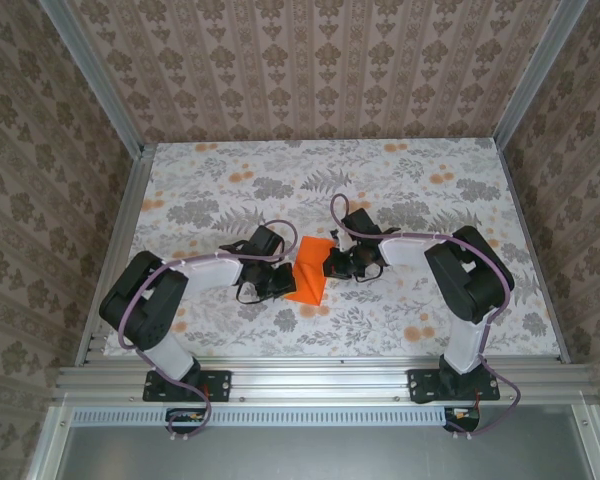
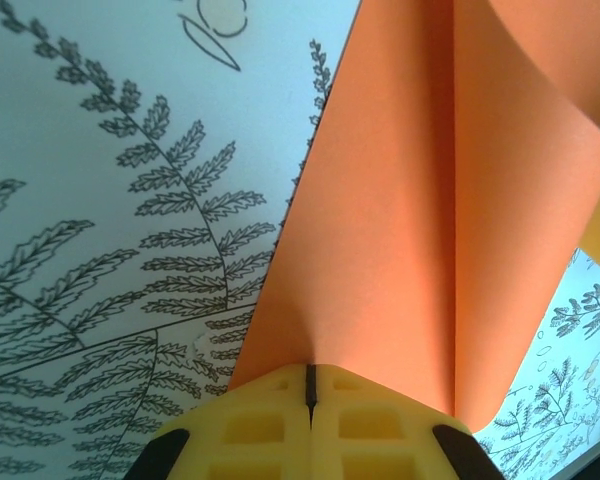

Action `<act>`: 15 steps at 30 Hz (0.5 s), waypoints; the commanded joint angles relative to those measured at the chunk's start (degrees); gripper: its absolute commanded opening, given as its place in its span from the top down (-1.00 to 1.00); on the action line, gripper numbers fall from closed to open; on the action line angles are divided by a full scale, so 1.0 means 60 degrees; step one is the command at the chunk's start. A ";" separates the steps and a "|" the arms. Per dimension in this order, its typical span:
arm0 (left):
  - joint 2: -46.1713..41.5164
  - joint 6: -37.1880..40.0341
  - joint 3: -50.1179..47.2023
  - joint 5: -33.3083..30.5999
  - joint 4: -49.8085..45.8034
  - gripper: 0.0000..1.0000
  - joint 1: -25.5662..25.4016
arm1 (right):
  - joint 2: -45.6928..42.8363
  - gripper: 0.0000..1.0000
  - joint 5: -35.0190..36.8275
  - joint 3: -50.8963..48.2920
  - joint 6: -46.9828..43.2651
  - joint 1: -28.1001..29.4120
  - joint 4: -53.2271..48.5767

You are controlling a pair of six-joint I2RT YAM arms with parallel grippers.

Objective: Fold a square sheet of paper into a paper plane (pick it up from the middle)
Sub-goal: Fold the triangle a second time at the center of the table.

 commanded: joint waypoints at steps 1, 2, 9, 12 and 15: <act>0.0186 0.0287 0.0142 -0.0143 -0.0561 0.96 -0.0093 | -0.0257 1.00 0.0270 0.0228 -0.0267 -0.0081 -0.0334; 0.0190 0.0312 0.0154 -0.0143 -0.0552 0.96 -0.0110 | -0.0245 1.00 0.0274 0.0248 -0.0281 -0.0074 -0.0331; 0.0200 0.0408 0.0301 -0.0113 -0.0633 0.96 -0.0135 | -0.0004 1.00 0.0233 0.0376 -0.0340 -0.0086 -0.0371; 0.0162 0.0443 0.0381 -0.0114 -0.0666 0.96 -0.0142 | 0.0062 1.00 0.0269 0.0348 -0.0339 -0.0092 -0.0350; 0.0167 0.0487 0.0476 -0.0114 -0.0721 0.96 -0.0141 | 0.0140 1.00 0.0294 0.0344 -0.0337 -0.0097 -0.0335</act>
